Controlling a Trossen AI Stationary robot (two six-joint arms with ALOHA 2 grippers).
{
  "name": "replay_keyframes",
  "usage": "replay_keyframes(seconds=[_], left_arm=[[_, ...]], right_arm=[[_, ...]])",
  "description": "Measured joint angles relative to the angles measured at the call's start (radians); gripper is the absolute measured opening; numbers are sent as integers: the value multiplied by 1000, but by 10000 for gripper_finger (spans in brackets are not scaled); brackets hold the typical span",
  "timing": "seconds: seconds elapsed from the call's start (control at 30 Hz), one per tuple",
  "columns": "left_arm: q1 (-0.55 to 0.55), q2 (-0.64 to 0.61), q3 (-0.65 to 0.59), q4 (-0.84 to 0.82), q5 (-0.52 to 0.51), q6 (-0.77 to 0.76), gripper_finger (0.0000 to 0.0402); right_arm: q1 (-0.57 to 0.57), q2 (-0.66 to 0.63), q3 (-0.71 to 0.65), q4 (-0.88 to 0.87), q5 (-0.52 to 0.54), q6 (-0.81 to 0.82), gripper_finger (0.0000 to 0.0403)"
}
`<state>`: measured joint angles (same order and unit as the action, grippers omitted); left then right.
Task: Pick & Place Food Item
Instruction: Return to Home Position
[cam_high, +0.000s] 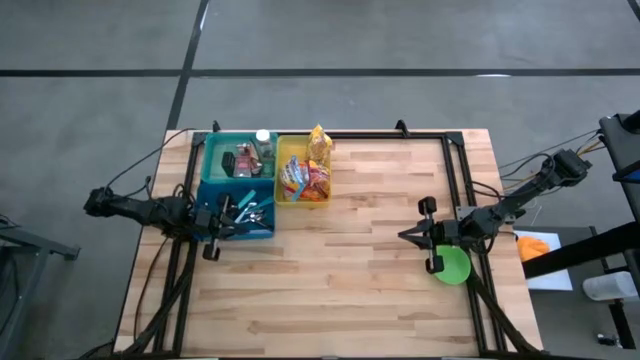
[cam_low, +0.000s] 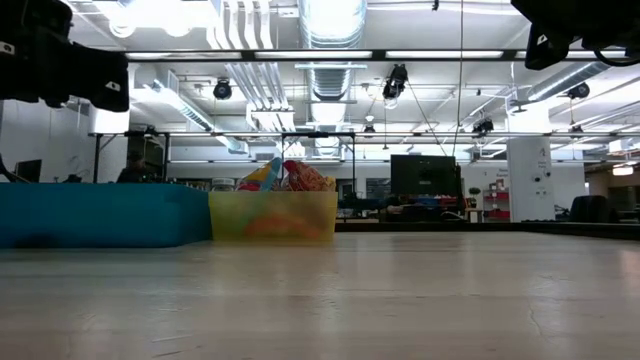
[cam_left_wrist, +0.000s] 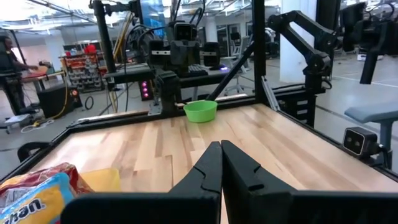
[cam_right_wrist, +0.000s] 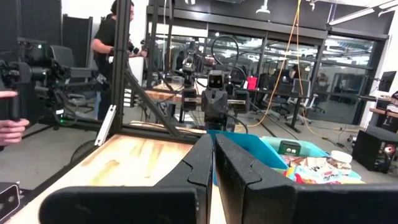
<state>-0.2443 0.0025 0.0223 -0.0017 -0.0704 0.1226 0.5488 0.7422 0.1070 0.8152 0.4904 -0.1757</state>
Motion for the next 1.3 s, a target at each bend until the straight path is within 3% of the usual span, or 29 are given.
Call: replay_keyframes(seconds=[0.67, 1.3], left_arm=[[0, 0, 2, -3, 0, -48, 0], [0, 0, 3, -3, 0, -45, 0]], right_arm=[[1, 0, 0, -1, 0, 1, 13], [-5, -29, -7, 3, -38, 249, 13]])
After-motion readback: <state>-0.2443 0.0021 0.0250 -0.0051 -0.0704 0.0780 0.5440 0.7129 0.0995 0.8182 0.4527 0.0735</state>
